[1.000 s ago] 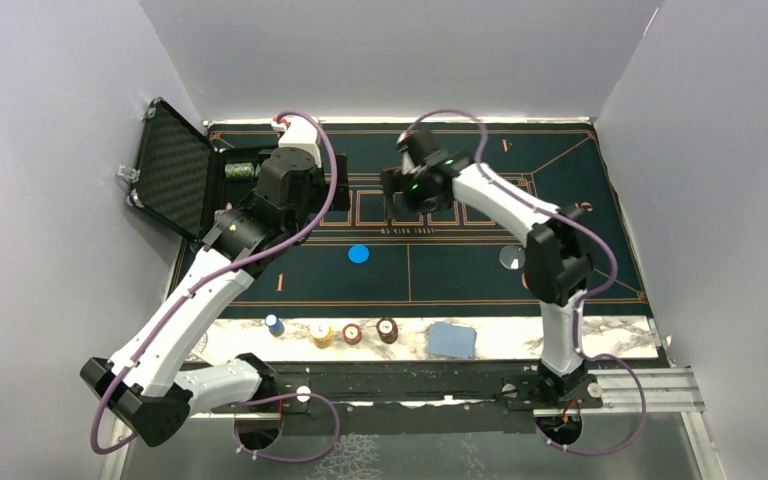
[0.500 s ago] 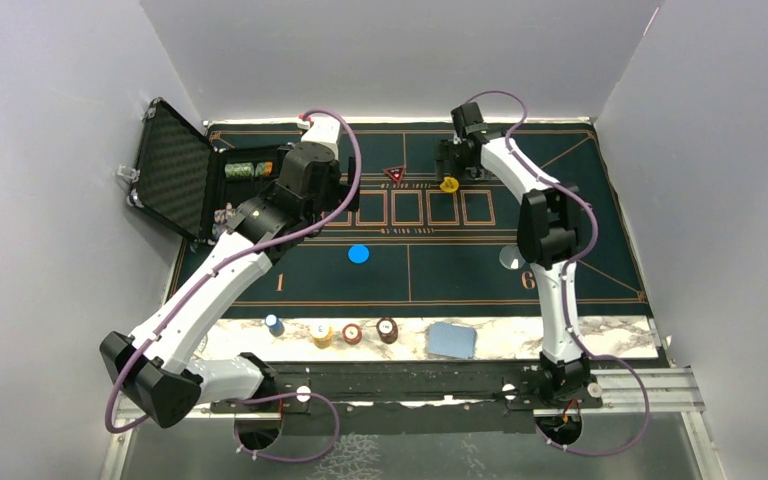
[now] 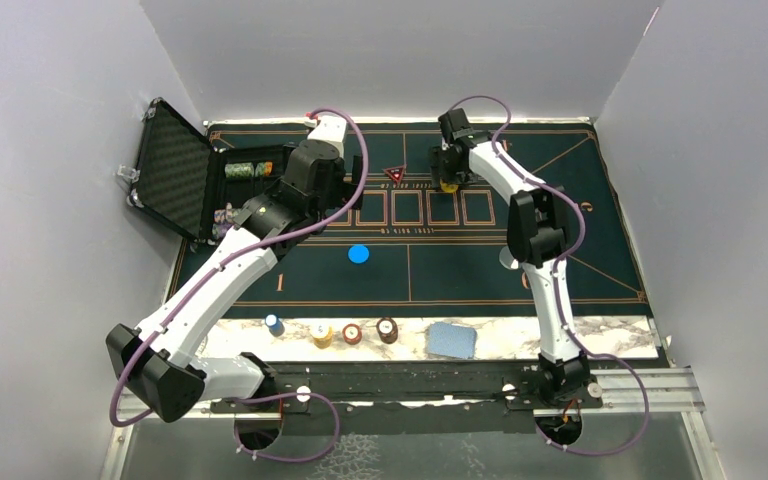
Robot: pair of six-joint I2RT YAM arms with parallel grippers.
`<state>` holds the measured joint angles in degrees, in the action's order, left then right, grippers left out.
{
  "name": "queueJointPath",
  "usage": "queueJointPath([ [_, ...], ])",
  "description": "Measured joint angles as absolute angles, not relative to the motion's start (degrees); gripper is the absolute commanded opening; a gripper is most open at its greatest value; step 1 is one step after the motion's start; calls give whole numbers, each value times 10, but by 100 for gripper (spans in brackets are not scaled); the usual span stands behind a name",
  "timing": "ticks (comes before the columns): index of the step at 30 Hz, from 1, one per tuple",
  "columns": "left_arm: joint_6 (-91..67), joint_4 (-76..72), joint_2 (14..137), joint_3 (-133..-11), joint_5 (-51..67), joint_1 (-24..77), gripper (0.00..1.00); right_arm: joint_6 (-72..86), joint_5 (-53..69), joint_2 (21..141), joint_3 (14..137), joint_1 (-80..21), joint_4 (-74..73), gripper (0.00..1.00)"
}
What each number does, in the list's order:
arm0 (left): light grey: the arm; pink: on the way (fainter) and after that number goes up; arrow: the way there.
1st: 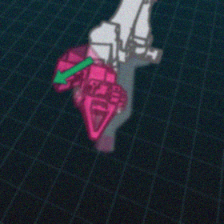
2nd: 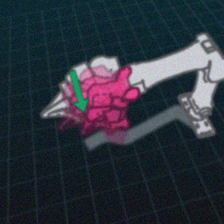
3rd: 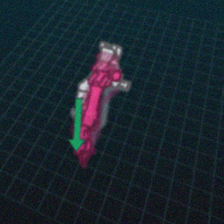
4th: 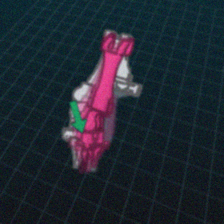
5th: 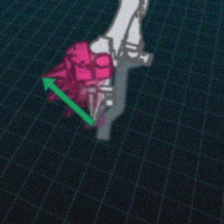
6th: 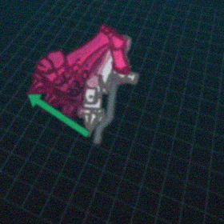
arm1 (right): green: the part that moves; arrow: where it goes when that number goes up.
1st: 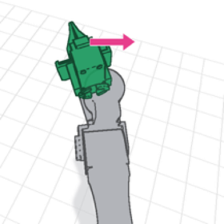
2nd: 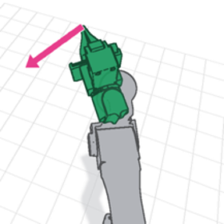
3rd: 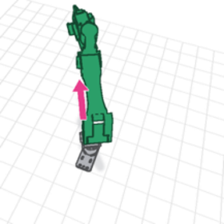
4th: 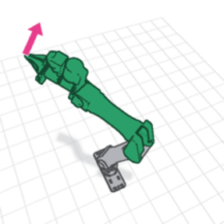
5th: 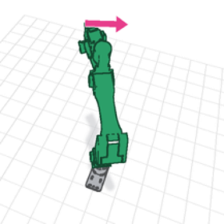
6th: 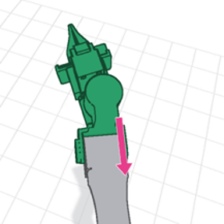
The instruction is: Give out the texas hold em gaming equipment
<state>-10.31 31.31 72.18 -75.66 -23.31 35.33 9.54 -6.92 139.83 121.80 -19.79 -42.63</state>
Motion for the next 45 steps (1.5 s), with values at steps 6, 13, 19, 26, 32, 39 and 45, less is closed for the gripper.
queueJointPath([
  [6,-102,313,718,-757,-232,354,99,79,-77,1397,1211,-201,-412,51],
  [13,-104,310,698,-757,-220,354,99,81,-78,1418,1253,-203,-421,38],
  [19,-109,310,690,-757,-211,357,99,101,-77,1376,1192,-196,-407,36],
  [26,-123,309,681,-754,-199,357,99,131,-78,1206,982,-101,-378,37],
  [32,-127,309,667,-744,-195,358,99,137,-91,1141,884,26,-350,43],
  [39,-127,309,666,-743,-195,364,99,119,-25,1147,895,6,-342,86],
  [45,-126,308,673,-743,-195,364,99,102,-21,1230,1051,-124,-339,88],
])
